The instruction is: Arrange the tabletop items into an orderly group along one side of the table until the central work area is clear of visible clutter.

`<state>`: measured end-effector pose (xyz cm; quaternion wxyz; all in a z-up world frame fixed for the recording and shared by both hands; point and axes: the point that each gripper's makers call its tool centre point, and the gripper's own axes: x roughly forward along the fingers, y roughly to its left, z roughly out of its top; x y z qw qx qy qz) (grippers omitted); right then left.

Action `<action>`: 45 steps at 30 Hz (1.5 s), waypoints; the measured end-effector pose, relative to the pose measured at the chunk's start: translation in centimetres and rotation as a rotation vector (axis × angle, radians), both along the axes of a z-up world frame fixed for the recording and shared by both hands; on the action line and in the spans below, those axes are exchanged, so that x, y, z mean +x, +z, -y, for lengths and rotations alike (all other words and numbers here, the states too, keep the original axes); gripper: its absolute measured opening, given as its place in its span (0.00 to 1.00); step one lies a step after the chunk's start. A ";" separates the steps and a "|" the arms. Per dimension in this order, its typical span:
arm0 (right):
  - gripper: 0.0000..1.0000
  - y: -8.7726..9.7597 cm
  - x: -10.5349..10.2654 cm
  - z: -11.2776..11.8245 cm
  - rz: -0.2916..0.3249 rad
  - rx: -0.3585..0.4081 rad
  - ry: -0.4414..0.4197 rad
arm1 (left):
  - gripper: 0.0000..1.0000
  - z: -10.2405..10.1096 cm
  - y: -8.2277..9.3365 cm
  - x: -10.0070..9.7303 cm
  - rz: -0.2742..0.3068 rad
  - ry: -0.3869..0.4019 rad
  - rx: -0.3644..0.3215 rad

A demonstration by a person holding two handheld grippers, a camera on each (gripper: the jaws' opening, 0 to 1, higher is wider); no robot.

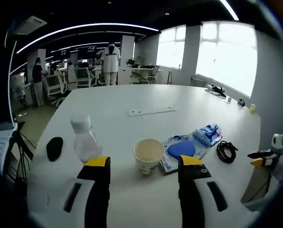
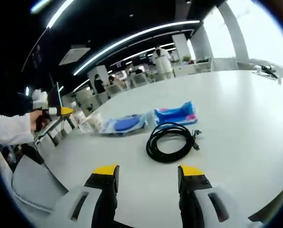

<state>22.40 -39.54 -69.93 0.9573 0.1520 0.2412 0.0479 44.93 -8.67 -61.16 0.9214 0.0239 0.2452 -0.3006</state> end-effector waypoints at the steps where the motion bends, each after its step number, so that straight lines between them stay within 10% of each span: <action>1: 0.49 0.1 0.1 -0.1 0.000 -0.008 0.007 | 0.57 -0.2 0.1 0.2 0.002 0.003 -0.002; 15: 0.49 1.3 0.2 0.9 -0.001 -0.013 0.002 | 0.56 -5.6 5.5 4.6 0.136 0.159 0.011; 29: 0.49 2.0 -3.5 1.9 -0.058 -0.044 -0.031 | 0.62 -6.6 3.3 8.3 0.068 0.148 0.030; 45: 0.47 1.8 -5.7 2.5 -0.079 -0.029 -0.114 | 0.22 -4.8 0.0 10.4 -0.012 0.160 0.056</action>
